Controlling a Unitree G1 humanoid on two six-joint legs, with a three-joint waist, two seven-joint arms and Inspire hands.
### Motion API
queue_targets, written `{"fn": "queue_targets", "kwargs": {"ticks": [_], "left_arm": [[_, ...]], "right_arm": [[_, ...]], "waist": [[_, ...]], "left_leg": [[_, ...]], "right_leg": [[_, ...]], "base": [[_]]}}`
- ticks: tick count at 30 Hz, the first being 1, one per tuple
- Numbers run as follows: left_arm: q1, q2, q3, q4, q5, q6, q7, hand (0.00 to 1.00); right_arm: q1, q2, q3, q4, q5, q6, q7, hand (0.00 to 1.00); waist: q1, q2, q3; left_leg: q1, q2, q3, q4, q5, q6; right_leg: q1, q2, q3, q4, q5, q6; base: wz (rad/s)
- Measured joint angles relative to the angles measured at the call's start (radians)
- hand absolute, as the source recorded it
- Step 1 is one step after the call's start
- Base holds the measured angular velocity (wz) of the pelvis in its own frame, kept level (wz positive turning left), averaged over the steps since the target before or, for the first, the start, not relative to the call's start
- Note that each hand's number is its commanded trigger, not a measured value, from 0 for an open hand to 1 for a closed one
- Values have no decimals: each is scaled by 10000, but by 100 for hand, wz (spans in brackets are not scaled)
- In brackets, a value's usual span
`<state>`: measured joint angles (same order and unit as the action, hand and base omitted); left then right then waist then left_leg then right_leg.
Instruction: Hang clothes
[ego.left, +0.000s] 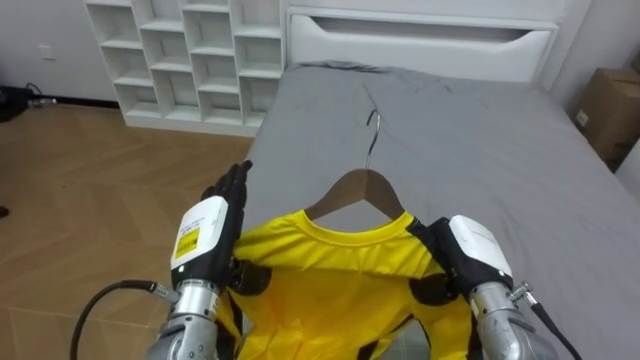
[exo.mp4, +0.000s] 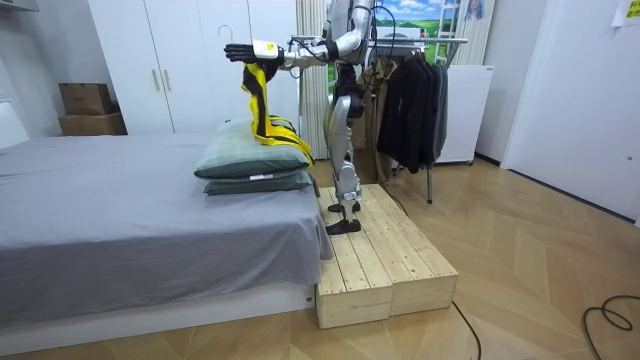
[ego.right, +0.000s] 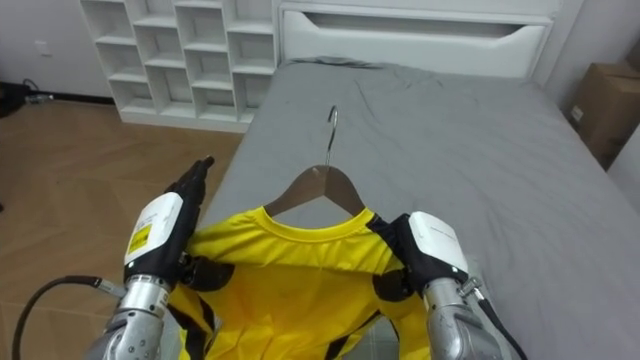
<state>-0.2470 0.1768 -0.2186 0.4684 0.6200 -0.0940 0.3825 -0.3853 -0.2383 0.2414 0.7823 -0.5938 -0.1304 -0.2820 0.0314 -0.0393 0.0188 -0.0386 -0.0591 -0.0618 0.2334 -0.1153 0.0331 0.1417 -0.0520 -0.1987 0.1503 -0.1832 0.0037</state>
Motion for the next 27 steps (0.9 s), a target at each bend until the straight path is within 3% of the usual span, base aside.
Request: {"fn": "queue_targets", "kwargs": {"ticks": [9,21,27], "left_arm": [[99,0,61,239,1,25,-61,0],[198,9,214,745,13,195,-192,0],[440,26,236,746,29,222,-209,0]], "right_arm": [[-2,-41,-477,-2,554,21,-1,100],[-7,-64,-766,-7,997,373,132,100],[-8,-59,-1195,-137,1353,372,131,100]], "waist": [[9,53,-16],[13,18,-42],[15,-40,-91]], "left_leg": [[204,1,42,-204,9,10],[331,-17,31,-331,10,11],[330,-17,37,-323,10,11]], "right_leg": [[81,-21,36,26,1,0],[150,-42,16,6,-8,13],[157,-44,24,4,-9,15]], "base": [[-1],[0],[0]]}}
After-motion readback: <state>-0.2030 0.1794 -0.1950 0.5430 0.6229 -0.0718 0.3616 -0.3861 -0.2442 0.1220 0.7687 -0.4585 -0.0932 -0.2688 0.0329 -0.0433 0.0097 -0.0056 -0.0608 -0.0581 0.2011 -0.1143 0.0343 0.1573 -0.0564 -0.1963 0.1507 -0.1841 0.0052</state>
